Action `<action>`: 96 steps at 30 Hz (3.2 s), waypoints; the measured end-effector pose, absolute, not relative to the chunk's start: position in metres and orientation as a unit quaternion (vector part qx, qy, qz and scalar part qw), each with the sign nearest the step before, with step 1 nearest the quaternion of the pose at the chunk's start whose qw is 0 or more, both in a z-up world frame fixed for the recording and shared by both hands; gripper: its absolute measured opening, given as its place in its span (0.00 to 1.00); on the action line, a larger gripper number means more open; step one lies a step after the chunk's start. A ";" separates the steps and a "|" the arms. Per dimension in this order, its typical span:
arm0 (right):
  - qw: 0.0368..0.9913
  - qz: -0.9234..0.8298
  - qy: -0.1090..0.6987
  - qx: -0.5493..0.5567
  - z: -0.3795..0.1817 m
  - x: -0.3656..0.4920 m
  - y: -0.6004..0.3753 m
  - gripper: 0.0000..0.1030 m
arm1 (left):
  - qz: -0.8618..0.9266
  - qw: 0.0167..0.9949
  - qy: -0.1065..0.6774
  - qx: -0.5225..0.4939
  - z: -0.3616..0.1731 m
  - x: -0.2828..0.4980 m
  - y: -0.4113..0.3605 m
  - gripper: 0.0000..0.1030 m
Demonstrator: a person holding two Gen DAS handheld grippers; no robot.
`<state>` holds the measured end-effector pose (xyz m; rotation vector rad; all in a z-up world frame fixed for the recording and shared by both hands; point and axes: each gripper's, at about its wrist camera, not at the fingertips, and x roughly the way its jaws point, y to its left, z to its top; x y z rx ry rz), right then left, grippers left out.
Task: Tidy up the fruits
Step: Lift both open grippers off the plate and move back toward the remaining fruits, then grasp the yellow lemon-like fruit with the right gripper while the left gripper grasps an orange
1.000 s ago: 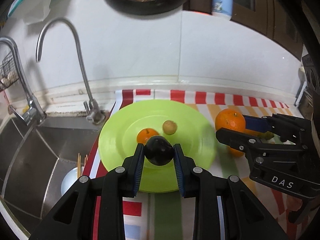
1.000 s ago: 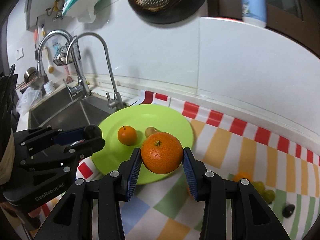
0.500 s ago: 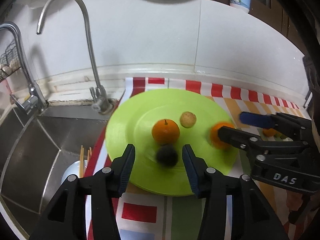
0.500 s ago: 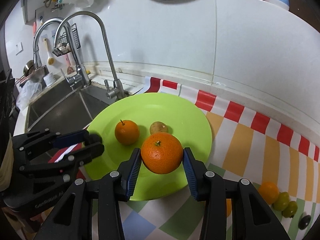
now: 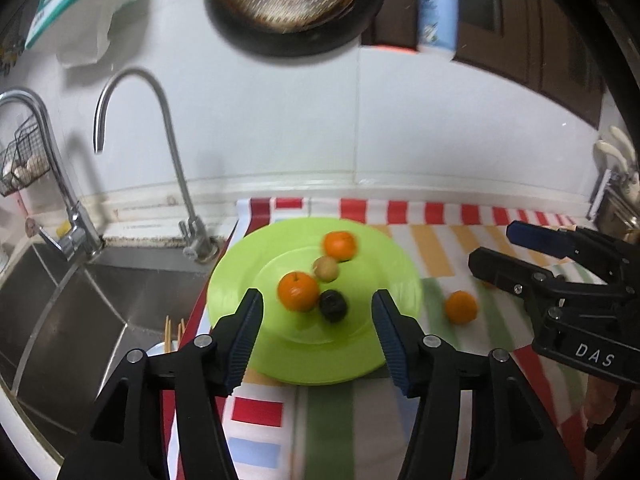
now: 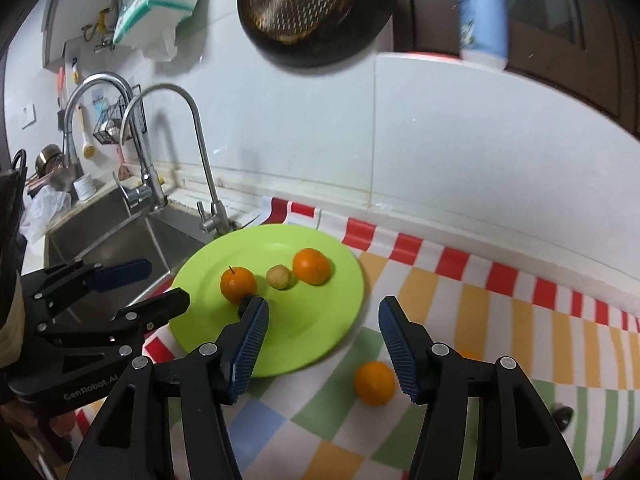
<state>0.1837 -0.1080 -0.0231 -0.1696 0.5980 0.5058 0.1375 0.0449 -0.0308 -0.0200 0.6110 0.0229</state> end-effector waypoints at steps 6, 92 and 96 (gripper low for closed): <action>0.933 0.224 0.276 -0.063 -0.005 0.162 -0.134 0.57 | -0.016 0.960 0.281 -0.002 -0.015 0.124 0.024 0.60; 0.920 0.114 0.374 -0.033 -0.071 0.183 -0.212 0.30 | -0.141 0.923 0.358 0.017 -0.071 0.193 -0.057 0.36; 0.924 0.132 0.358 -0.039 -0.058 0.176 -0.202 0.30 | -0.129 0.929 0.347 0.010 -0.060 0.181 -0.048 0.36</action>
